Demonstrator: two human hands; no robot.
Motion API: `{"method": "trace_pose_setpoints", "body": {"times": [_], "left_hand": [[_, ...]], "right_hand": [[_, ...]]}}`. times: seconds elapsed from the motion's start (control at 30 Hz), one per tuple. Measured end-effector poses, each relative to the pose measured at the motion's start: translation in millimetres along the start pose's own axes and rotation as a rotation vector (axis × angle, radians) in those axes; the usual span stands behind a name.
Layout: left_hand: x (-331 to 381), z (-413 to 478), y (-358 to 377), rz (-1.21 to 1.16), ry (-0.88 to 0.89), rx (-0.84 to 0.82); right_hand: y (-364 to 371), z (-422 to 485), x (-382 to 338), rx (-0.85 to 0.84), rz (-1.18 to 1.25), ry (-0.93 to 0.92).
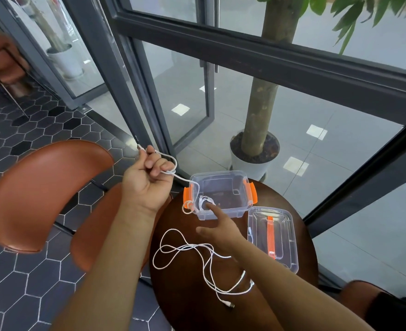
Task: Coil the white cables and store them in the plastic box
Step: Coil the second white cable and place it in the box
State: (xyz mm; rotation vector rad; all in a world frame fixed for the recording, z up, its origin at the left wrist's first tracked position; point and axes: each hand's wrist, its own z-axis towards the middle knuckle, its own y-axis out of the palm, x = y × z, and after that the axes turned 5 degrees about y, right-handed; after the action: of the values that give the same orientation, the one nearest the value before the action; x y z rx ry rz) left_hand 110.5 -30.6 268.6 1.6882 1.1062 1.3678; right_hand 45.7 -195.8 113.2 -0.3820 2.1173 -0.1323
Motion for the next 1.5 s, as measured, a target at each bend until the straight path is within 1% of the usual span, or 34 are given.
{"method": "trace_pose_setpoints", "body": {"times": [0.07, 0.13, 0.2, 0.27, 0.4, 0.47, 0.53, 0.6, 0.63, 0.7, 0.73, 0.77, 0.83, 0.87, 1.0, 1.13, 1.27, 1.37, 1.43, 1.5], "left_hand": [[-2.0, -1.1, 0.4, -0.015, -0.009, 0.005], [-2.5, -2.2, 2.0, -0.026, -0.008, 0.006], [-1.3, -3.0, 3.7, -0.046, -0.016, 0.001], [1.1, -4.0, 4.7, -0.048, -0.016, 0.0], [4.3, -6.9, 0.5, -0.022, -0.002, 0.023], [5.7, -6.8, -4.5, -0.012, -0.003, 0.028], [7.4, -4.4, -11.5, 0.042, 0.005, 0.033], [9.1, -1.5, -20.3, 0.203, 0.048, 0.066], [8.7, -0.2, -26.0, 0.345, 0.089, 0.098], [3.3, -0.5, -35.1, 0.71, 0.159, 0.145], [-1.7, -2.0, -38.8, 0.897, 0.167, 0.148], [-7.9, -3.1, -41.7, 1.097, 0.161, 0.134], [-21.6, -5.2, -47.4, 1.463, 0.119, 0.05], [-28.2, -7.1, -49.2, 1.57, 0.076, -0.007], [-48.5, -13.4, -60.9, 1.688, -0.131, -0.215], [-59.4, -20.3, -72.3, 1.765, -0.175, -0.304], [-68.1, -23.1, -76.6, 1.92, -0.104, -0.367], [-70.8, -22.3, -81.1, 1.986, -0.05, -0.373], [-72.7, -23.7, -85.0, 2.055, 0.033, -0.392], [-73.6, -27.5, -86.3, 2.094, 0.142, -0.4]], "right_hand": [[7.0, -1.0, -1.8, -0.048, 0.138, 0.066], [15.9, -1.5, -6.5, -0.101, 0.345, 0.202], [23.0, 0.4, -8.8, -0.125, 0.493, 0.319], [26.5, 1.0, -8.6, -0.133, 0.584, 0.353], [22.6, 0.8, -10.5, -0.144, 0.869, 0.362], [20.4, 2.0, -8.9, -0.121, 0.914, 0.334], [16.6, 3.6, -5.0, -0.062, 0.87, 0.29], [9.9, -0.9, -5.1, 0.023, 0.801, 0.243], [5.8, -3.9, -5.9, 0.075, 0.751, 0.209], [-3.3, -11.8, -10.5, 0.155, 0.624, 0.121], [-7.3, -14.7, -12.6, 0.179, 0.573, 0.075], [-10.8, -16.8, -14.9, 0.199, 0.526, 0.033], [-15.9, -17.6, -18.5, 0.229, 0.427, -0.031], [-17.5, -17.6, -20.0, 0.237, 0.383, -0.059], [-20.9, -21.3, -25.3, 0.254, 0.251, -0.129], [-23.4, -26.1, -23.4, 0.28, 0.187, -0.164], [-26.5, -30.2, -19.6, 0.274, 0.167, -0.17], [-30.2, -32.5, -18.0, 0.225, 0.18, -0.111], [-30.2, -34.1, -18.0, 0.212, 0.176, -0.075], [-28.0, -34.8, -17.4, 0.243, 0.181, -0.054]]}}
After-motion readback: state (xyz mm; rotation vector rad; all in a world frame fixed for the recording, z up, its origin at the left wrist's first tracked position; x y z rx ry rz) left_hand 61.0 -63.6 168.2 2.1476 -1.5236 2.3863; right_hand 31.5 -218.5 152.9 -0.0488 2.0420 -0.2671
